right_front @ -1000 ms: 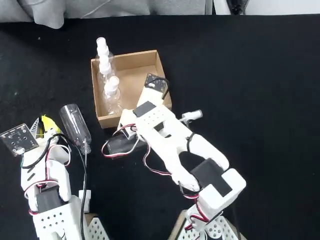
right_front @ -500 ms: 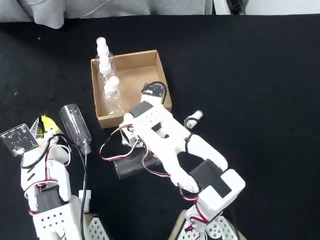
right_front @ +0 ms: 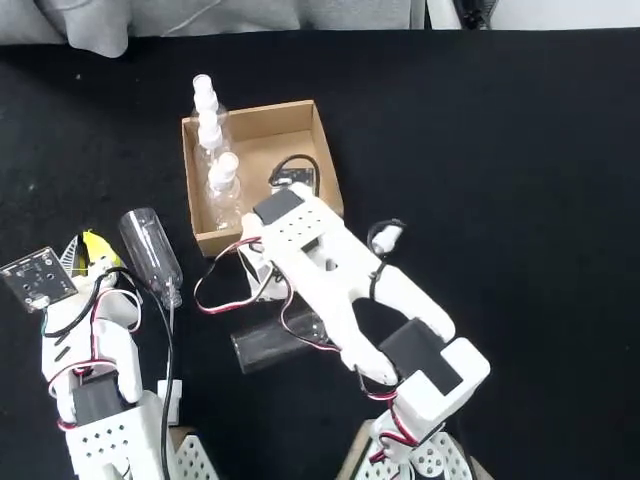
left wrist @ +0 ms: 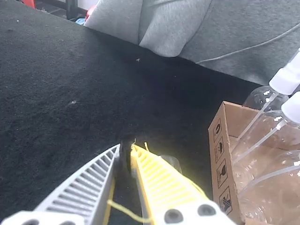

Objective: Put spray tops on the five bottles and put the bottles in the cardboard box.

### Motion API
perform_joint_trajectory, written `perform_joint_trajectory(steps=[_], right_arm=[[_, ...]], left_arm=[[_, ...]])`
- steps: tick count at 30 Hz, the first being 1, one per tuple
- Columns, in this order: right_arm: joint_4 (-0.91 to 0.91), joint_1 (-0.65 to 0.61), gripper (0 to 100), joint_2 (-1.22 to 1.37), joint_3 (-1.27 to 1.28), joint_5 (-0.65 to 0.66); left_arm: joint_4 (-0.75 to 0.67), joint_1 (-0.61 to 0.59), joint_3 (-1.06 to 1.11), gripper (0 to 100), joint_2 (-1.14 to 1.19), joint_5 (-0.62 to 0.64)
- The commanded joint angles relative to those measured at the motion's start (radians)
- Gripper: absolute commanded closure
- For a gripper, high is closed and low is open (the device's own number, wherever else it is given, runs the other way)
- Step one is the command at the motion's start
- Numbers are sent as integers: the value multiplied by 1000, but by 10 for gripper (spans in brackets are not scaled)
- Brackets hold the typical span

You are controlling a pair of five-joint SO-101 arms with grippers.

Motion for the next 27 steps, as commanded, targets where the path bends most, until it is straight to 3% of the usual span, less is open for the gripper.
perform_joint_trajectory(steps=[1,10,25,27], right_arm=[[66,-11,649,-21,-82,34],[232,-14,649,-45,-185,106],[198,-8,649,-410,-24,98],[183,-8,649,-421,2,49]], left_arm=[[0,-12,25,970,-11,-6],[0,-12,25,970,-11,-6],[0,-12,25,970,-11,-6],[0,-12,25,970,-11,-6]])
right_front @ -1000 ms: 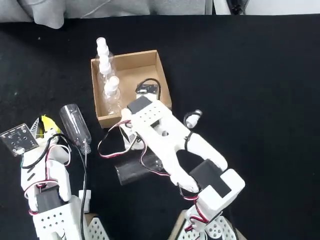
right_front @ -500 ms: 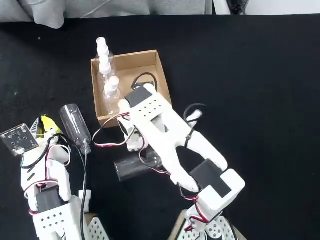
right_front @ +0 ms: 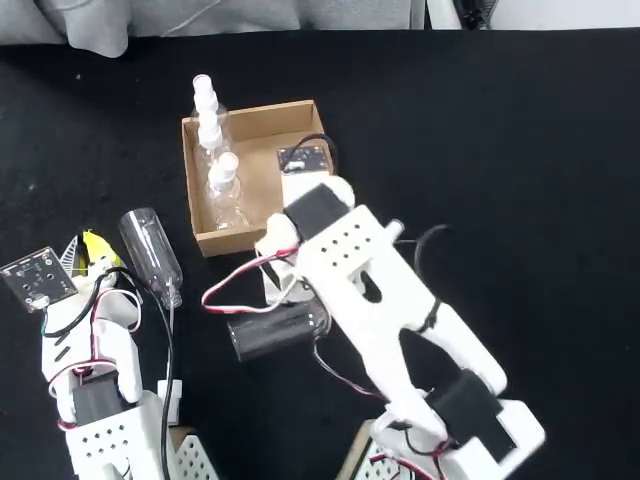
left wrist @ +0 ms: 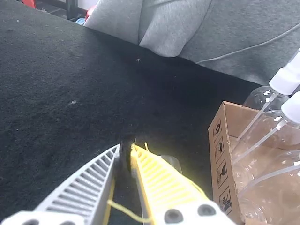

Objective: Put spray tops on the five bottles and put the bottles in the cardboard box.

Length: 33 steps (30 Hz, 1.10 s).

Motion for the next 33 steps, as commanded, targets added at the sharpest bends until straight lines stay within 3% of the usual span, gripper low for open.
perform_joint_trajectory(steps=[1,9,18,26,33], right_arm=[[-37,-8,649,-71,28,-77],[-153,-26,645,-76,102,-258],[-414,-247,644,-68,242,-628],[-726,-301,644,-68,440,-661],[-890,-298,644,-68,550,-661]], left_arm=[[0,-12,25,970,-11,-6],[0,-12,25,970,-11,-6],[0,-13,25,970,-11,-6],[0,-25,25,970,-11,-6],[-6,-65,25,970,-11,2]])
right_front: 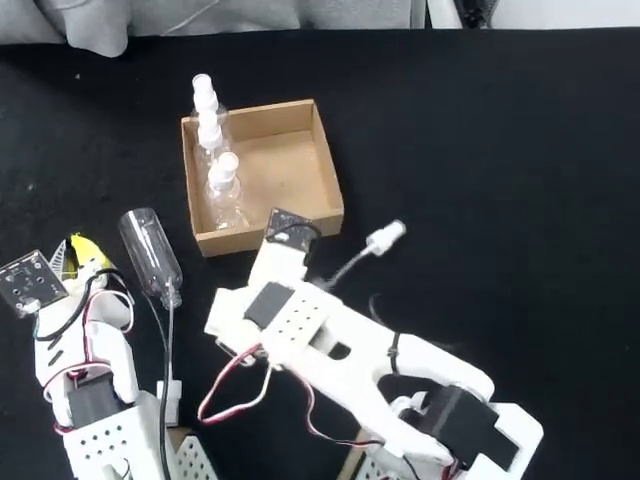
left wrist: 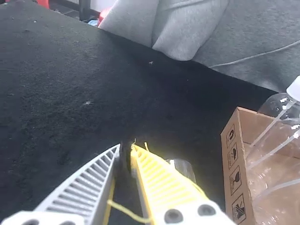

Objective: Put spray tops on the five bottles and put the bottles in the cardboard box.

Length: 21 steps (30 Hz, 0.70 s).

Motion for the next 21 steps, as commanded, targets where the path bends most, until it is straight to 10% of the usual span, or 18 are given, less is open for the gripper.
perform_joint_trajectory(steps=[1,21], right_arm=[[-83,-9,644,-48,27,-8],[-80,64,648,-47,101,118]], left_arm=[[-6,-15,25,970,-11,2],[-6,-15,25,970,-11,2]])
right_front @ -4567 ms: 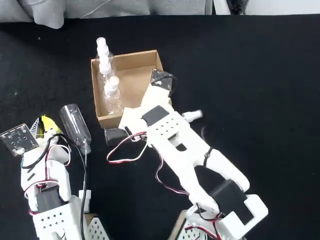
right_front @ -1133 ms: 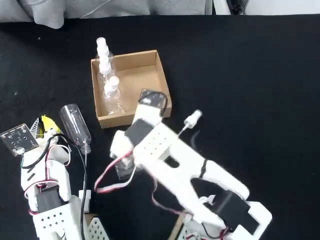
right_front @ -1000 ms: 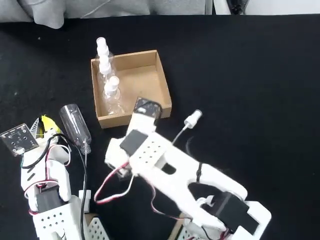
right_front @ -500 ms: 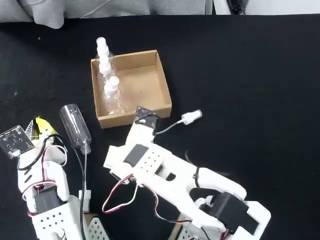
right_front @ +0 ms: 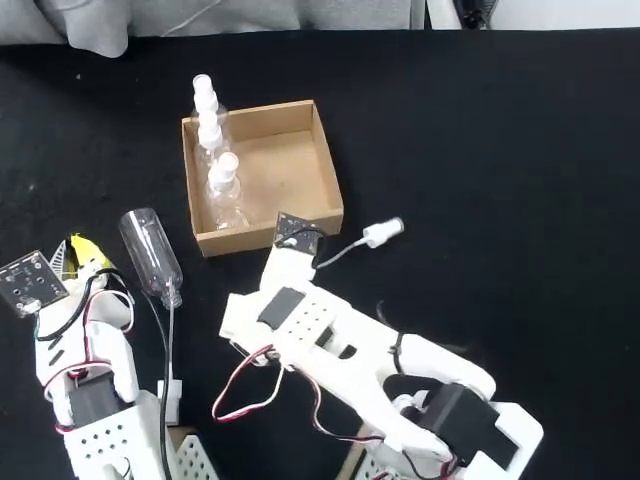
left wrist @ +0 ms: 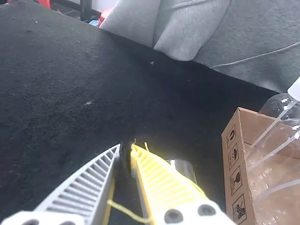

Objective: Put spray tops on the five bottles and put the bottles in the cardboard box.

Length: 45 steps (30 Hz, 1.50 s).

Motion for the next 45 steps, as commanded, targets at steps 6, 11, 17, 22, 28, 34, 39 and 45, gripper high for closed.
perform_joint_trajectory(steps=[6,11,17,22,28,34,39,45], right_arm=[[152,21,649,-48,-61,20],[226,20,649,-54,-67,58],[267,20,649,-54,-64,61],[290,20,649,-54,-65,61],[310,20,649,-54,-59,64],[379,25,649,-56,-64,118],[434,26,649,-54,-59,186],[511,31,649,-54,-64,288]], left_arm=[[-6,-10,25,970,-11,2],[-6,-10,25,970,-11,2],[-6,-10,25,970,-11,2],[-6,-10,25,970,-11,2],[-6,-10,25,970,-11,2],[-6,-10,25,970,-11,2],[-6,-10,25,970,-11,2],[-6,-10,25,970,-11,2]])
